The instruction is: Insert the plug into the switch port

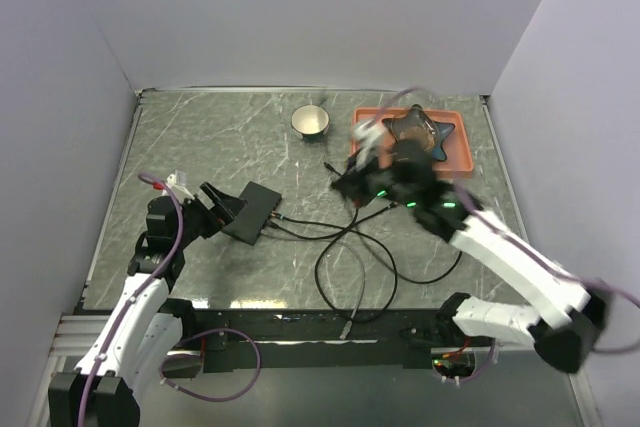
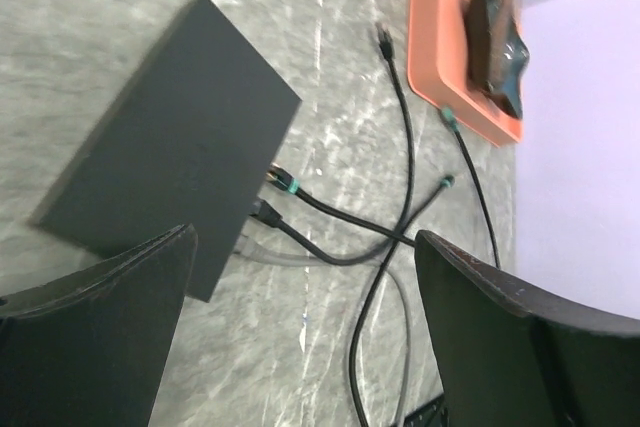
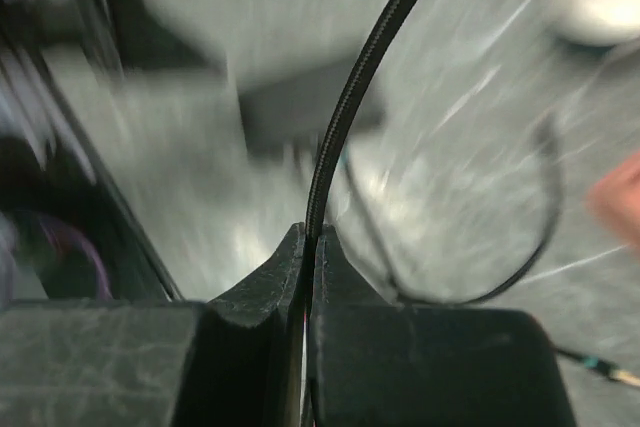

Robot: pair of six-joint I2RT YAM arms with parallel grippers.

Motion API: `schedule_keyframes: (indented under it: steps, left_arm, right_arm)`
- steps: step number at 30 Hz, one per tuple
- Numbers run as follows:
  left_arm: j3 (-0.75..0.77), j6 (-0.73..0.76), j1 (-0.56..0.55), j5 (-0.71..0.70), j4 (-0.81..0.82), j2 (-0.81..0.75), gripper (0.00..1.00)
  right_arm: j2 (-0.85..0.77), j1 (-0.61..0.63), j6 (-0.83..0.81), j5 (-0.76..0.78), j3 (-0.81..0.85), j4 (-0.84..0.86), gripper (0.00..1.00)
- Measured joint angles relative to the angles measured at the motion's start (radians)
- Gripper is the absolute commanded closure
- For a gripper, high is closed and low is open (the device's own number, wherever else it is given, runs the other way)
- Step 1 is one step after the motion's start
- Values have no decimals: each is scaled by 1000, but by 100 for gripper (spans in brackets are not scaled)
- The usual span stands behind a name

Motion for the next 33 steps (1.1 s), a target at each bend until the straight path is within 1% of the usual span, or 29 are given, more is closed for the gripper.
schedule_keyframes:
  steps: [3, 5, 8, 15, 24, 28, 33]
  left_arm:
    - [-26, -6, 0, 55, 74, 41, 4]
    - [-53, -24, 0, 109, 140, 80, 4]
    - [-93, -46, 0, 163, 213, 80, 4]
    - [-110, -60, 0, 194, 272, -52, 4]
    - [-119, -107, 0, 194, 319, -193, 1]
    - [-133, -139, 0, 198, 366, -195, 8]
    - [-160, -178, 0, 216, 425, -156, 21]
  right_arm:
    - [148, 109, -89, -35, -84, -11, 100]
    - [230, 163, -145, -80, -105, -39, 100]
    - [299, 185, -196, -154, -105, -49, 100]
    - [296, 185, -212, -303, -108, 15, 100]
    - [292, 186, -217, -371, -108, 26, 100]
    - [281, 192, -219, -393, -118, 27, 100]
    - [252, 210, -228, -421, -129, 14, 100]
